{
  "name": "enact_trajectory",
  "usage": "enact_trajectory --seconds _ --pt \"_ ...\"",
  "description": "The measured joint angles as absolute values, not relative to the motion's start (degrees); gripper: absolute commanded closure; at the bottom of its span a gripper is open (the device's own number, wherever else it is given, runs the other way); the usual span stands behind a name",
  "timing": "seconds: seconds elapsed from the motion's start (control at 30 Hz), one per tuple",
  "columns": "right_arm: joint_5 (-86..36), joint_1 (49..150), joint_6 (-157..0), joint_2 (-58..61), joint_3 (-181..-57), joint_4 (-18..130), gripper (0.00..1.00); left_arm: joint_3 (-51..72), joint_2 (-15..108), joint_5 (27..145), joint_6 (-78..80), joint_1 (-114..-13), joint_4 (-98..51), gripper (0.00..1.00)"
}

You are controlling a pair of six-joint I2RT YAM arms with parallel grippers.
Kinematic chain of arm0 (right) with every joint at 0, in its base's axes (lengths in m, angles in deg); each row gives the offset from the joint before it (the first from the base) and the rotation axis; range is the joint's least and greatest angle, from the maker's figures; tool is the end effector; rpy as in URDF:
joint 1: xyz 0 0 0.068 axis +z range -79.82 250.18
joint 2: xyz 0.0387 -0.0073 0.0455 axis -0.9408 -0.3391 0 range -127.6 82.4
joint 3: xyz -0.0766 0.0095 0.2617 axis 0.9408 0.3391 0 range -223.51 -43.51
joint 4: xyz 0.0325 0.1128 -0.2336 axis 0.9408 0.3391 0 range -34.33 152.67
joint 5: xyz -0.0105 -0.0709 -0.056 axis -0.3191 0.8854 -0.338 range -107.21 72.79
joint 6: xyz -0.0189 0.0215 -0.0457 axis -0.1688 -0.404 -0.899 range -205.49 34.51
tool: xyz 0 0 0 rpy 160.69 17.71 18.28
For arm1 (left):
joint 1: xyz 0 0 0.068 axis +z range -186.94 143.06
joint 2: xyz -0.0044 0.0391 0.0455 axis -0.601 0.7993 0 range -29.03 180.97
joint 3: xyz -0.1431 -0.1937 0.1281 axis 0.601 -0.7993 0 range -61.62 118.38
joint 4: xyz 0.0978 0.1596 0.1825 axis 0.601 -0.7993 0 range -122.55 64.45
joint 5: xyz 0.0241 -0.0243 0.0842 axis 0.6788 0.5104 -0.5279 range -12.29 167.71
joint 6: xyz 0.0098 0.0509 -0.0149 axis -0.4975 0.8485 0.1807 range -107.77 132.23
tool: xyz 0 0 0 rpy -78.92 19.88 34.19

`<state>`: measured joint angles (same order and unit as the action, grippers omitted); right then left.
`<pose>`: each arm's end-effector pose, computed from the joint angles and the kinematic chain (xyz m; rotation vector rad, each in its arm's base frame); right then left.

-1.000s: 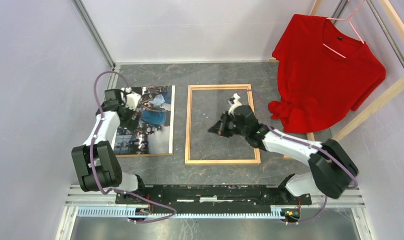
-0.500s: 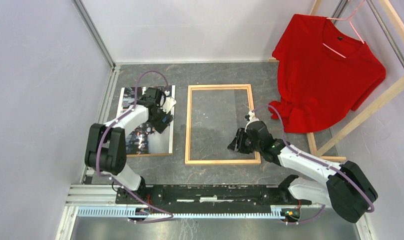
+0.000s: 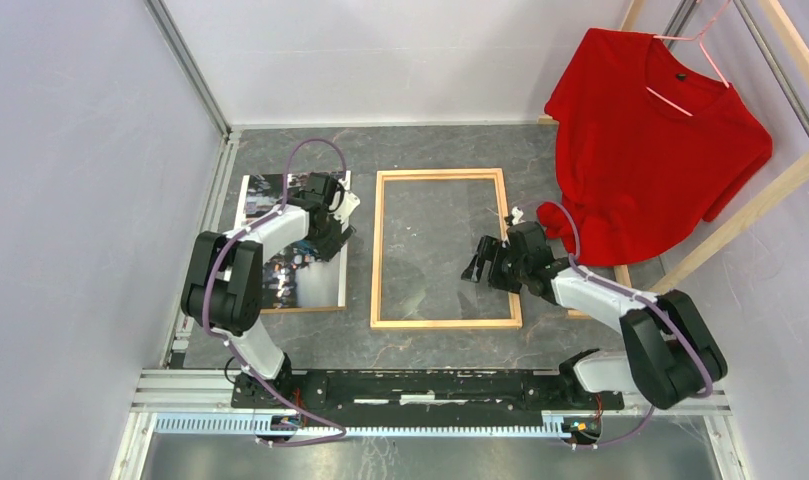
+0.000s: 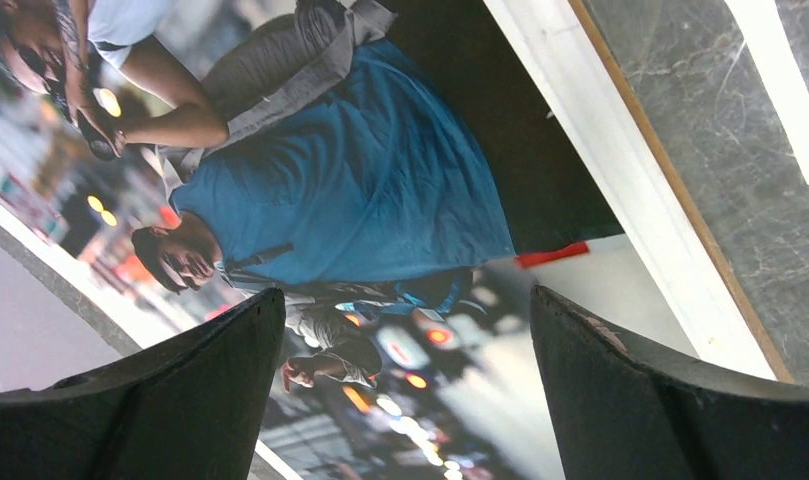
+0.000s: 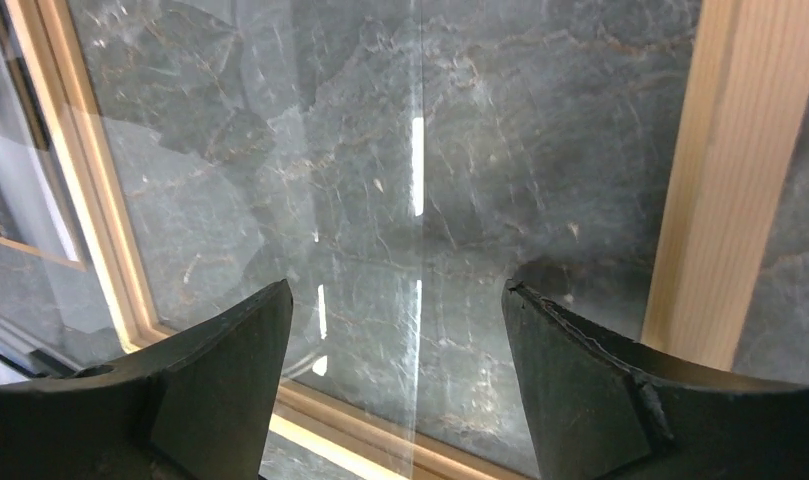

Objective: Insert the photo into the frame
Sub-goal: Place the photo frame item in the photo frame.

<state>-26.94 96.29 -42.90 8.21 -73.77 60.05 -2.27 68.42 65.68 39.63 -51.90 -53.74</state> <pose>0.2116 0.1105 0.1593 0.2822 2.5236 0.7236 0.3185 -0.0775 0.1716 0.9308 2.5699 0.3485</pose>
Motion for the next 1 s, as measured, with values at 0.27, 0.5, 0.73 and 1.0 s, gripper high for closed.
enact_trajectory --seconds 0.27,0.5,0.73,1.0 --pt "-30.99 94.01 -45.61 -2.24 -81.27 57.71 0.14 -1.54 69.4 64.28 39.43 -52.36 -52.69 0.03" --pt "-32.34 92.57 -46.33 -6.72 -85.03 56.55 0.13 -0.3 70.78 63.69 39.25 -52.8 -51.62 0.04" --pt "-34.83 91.78 -45.26 -6.54 -84.2 55.66 0.13 0.71 71.87 63.06 38.79 -53.93 -50.46 0.04" --pt "-37.72 91.76 -42.86 -3.15 -79.28 52.79 0.13 1.71 72.85 63.17 37.9 -55.53 -49.45 0.04"
